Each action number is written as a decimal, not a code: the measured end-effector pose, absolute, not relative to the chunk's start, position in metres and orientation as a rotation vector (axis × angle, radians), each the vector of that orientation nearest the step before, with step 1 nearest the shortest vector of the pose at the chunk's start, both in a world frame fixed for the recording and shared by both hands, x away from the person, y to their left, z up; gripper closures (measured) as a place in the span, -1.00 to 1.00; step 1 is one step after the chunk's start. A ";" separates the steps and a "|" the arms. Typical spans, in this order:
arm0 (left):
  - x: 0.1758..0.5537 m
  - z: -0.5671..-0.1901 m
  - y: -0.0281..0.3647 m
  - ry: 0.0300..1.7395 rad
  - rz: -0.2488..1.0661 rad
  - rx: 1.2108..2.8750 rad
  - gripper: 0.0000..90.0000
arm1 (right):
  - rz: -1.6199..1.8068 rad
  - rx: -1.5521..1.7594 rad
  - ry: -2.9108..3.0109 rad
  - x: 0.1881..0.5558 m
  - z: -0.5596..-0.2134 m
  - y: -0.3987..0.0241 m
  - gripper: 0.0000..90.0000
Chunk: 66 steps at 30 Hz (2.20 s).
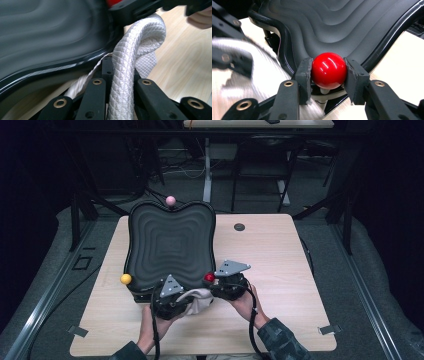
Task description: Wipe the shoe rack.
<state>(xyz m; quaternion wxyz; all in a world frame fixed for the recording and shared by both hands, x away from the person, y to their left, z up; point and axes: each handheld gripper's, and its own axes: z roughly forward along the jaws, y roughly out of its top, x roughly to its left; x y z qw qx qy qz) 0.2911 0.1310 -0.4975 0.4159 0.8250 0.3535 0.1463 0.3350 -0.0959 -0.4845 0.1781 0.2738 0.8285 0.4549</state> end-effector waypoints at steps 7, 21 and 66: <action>0.296 -0.501 0.171 1.010 0.397 2.027 0.84 | 1.281 0.768 2.342 0.335 -0.484 -0.096 0.33; 0.296 -0.498 0.203 1.104 0.436 1.990 0.84 | 1.276 0.767 2.341 0.335 -0.484 -0.095 0.33; 0.264 -0.509 0.298 1.346 0.409 1.996 0.84 | 1.256 0.773 2.340 0.338 -0.483 -0.102 0.33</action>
